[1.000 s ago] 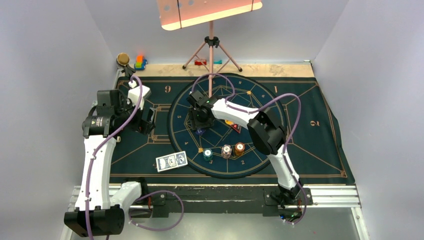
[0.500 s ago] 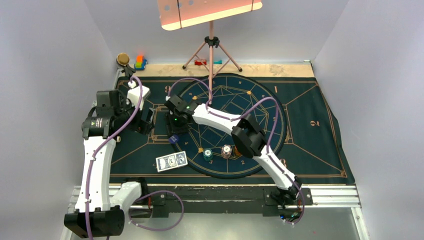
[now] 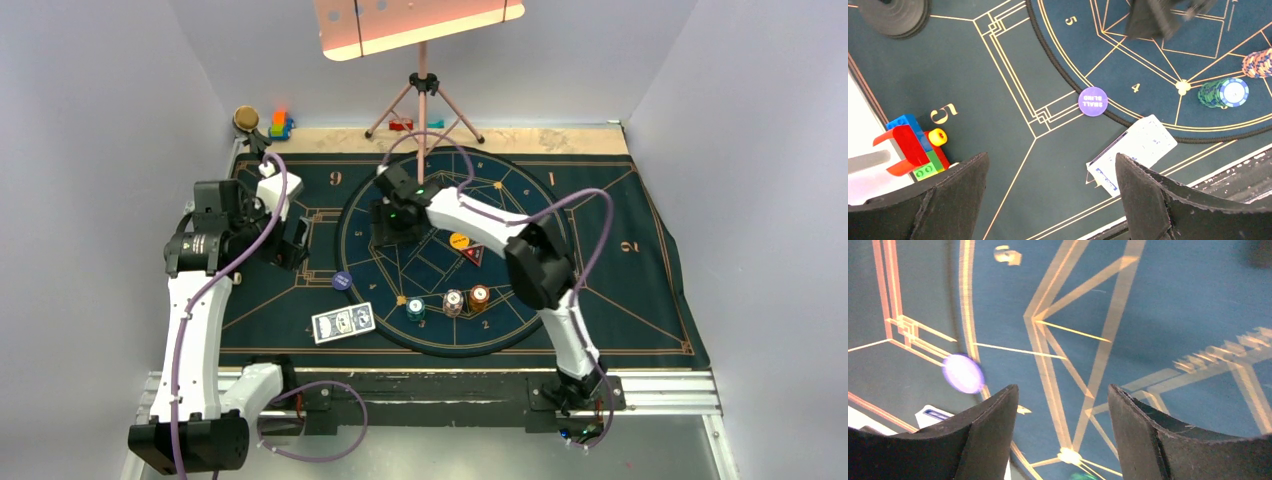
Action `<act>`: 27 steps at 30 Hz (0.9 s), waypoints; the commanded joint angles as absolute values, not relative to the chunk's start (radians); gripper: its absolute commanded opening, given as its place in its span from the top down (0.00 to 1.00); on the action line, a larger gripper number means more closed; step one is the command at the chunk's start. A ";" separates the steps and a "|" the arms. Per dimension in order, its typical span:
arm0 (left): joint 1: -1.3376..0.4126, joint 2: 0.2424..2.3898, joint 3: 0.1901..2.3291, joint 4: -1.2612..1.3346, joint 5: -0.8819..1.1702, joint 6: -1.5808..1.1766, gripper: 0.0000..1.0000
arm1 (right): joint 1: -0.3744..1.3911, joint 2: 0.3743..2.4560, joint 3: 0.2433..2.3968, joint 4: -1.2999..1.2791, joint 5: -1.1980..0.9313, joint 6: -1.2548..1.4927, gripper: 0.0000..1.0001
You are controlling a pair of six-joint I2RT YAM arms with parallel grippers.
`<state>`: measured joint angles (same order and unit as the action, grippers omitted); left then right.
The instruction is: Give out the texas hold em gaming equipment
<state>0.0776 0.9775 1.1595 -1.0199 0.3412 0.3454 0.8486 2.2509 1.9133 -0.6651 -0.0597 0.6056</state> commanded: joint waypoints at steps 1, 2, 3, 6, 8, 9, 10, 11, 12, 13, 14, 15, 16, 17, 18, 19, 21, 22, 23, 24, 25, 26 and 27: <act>0.082 1.002 1.168 -1.054 0.424 0.417 0.00 | 0.766 2.024 1.699 -0.626 0.118 0.531 0.31; 0.083 1.010 1.166 -1.061 0.433 0.420 0.00 | 0.746 1.999 1.637 -0.608 0.129 0.525 0.32; 0.082 1.016 1.165 -1.063 0.437 0.420 0.00 | 0.728 1.979 1.591 -0.595 0.132 0.524 0.33; 0.082 1.024 1.164 -1.063 0.442 0.417 0.00 | 0.690 1.956 1.499 -0.566 0.109 0.525 0.40; 0.082 1.020 1.167 -1.066 0.455 0.421 0.00 | 0.683 1.955 1.467 -0.550 0.096 0.528 0.43; 0.082 1.017 1.169 -1.065 0.455 0.420 0.00 | 0.684 1.959 1.461 -0.544 0.084 0.529 0.44; 0.083 1.015 1.171 -1.063 0.454 0.419 0.00 | 0.683 1.964 1.460 -0.543 0.077 0.531 0.44; 0.083 1.016 1.175 -1.062 0.449 0.419 0.00 | 0.683 1.971 1.460 -0.543 0.071 0.533 0.45; 0.082 1.016 1.179 -1.065 0.446 0.419 0.00 | 0.683 1.976 1.458 -0.543 0.067 0.535 0.46; 0.082 1.018 1.182 -1.065 0.442 0.419 0.00 | 0.681 1.979 1.452 -0.539 0.063 0.539 0.48; 0.081 1.018 1.184 -1.067 0.438 0.420 0.00 | 0.680 1.981 1.444 -0.532 0.057 0.542 0.51; 0.081 1.020 1.187 -1.066 0.435 0.420 0.00 | 0.676 1.987 1.440 -0.530 0.056 0.546 0.53; 0.081 1.020 1.189 -1.068 0.432 0.420 0.00 | 0.668 1.995 1.439 -0.535 0.059 0.551 0.54; 0.082 1.021 1.192 -1.067 0.428 0.421 0.00 | 0.657 2.002 1.437 -0.539 0.060 0.555 0.54; 0.083 1.022 1.193 -1.066 0.423 0.420 0.00 | 0.643 2.006 1.431 -0.537 0.059 0.561 0.54; 0.082 1.022 1.193 -1.067 0.420 0.420 0.00 | 0.629 2.006 1.424 -0.532 0.061 0.567 0.54; 0.082 1.022 1.194 -1.065 0.414 0.421 0.00 | 0.599 2.003 1.413 -0.530 0.069 0.568 0.54; 0.081 1.022 1.193 -1.064 0.412 0.422 0.00 | 0.584 2.004 1.412 -0.532 0.078 0.564 0.54; 0.081 1.023 1.192 -1.063 0.410 0.423 0.00 | 0.571 2.005 1.411 -0.534 0.089 0.562 0.54; 0.082 1.025 1.193 -1.063 0.409 0.425 0.00 | 0.561 2.007 1.413 -0.537 0.104 0.560 0.54; 0.083 1.026 1.192 -1.061 0.407 0.425 0.00 | 0.551 2.010 1.414 -0.538 0.109 0.556 0.54; 0.083 1.027 1.191 -1.059 0.404 0.425 0.00 | 0.542 2.016 1.419 -0.540 0.116 0.555 0.54; 0.082 1.029 1.190 -1.057 0.402 0.423 0.00 | 0.534 2.019 1.426 -0.543 0.125 0.553 0.54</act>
<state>0.0776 1.0267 1.1591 -1.0645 0.4110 0.4084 0.5911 2.0075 1.4338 -0.5430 0.0334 0.5648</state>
